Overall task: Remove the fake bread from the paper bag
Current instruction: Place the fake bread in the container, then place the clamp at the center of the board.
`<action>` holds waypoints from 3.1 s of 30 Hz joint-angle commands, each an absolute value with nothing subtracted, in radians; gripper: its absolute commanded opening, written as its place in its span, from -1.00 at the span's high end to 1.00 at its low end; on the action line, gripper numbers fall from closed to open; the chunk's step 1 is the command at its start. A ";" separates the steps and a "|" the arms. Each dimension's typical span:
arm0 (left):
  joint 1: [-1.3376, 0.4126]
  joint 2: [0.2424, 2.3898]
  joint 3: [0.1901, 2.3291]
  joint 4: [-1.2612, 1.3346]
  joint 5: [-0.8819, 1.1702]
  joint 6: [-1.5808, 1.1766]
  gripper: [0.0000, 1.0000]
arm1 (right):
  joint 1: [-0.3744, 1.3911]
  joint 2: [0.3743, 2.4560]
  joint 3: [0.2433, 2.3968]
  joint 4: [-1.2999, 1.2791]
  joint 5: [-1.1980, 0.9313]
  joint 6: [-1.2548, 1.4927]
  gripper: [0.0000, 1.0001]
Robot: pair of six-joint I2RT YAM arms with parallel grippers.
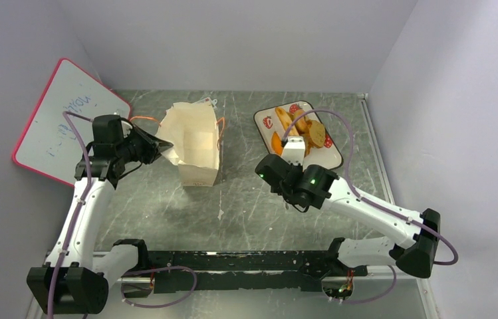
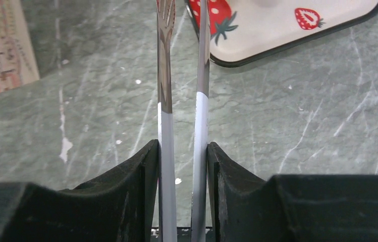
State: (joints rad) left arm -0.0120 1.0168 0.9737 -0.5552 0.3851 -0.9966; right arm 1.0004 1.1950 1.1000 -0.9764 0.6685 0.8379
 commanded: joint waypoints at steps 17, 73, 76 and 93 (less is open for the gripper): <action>0.082 1.035 0.938 -0.462 0.566 -0.988 0.86 | 0.973 1.442 1.017 -0.349 0.610 0.641 0.29; 0.097 1.078 0.960 -0.296 0.660 -1.120 -0.48 | 0.874 1.699 1.134 -0.194 0.509 0.544 -0.11; 0.097 1.074 0.963 -0.285 0.667 -1.127 -0.79 | 0.886 1.725 1.201 -0.209 0.502 0.537 -0.11; 0.097 1.050 1.212 -0.698 0.478 -0.849 -0.99 | 0.911 1.814 1.394 -0.271 0.485 0.528 -0.11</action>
State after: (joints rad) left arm 0.0895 1.0828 1.1572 -0.5465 0.5606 -0.9516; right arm 0.9058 1.8050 1.3563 -0.2504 0.4797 0.5373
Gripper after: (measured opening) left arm 0.982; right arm 0.553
